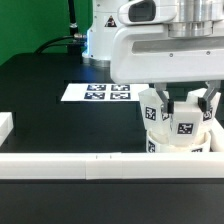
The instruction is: Assemble stool
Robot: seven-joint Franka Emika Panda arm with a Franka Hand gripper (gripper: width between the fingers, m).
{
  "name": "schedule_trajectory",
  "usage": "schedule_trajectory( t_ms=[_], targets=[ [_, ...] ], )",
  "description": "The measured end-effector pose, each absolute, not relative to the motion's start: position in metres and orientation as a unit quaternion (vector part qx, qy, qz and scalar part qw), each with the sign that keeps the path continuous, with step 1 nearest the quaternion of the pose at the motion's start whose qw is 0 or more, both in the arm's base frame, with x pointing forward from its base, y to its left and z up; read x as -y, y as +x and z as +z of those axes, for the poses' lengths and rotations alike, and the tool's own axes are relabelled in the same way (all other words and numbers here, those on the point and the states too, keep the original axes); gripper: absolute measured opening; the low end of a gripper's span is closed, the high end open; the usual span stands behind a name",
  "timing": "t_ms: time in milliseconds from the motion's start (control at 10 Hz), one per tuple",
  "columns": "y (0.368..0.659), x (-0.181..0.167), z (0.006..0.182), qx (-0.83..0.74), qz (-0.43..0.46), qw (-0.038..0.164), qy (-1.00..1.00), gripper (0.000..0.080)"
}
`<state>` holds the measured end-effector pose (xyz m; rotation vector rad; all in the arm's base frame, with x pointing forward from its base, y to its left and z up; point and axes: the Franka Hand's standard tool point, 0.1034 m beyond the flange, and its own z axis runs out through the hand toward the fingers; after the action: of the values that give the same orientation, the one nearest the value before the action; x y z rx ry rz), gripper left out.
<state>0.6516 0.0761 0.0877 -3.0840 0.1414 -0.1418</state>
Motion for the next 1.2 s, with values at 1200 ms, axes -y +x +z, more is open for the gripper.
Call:
schedule_trajectory(
  t_ms=[1200],
  targets=[
    [0.636, -0.088, 0.083, -0.742, -0.025, 0.108, -0.662, 0.0335]
  ],
)
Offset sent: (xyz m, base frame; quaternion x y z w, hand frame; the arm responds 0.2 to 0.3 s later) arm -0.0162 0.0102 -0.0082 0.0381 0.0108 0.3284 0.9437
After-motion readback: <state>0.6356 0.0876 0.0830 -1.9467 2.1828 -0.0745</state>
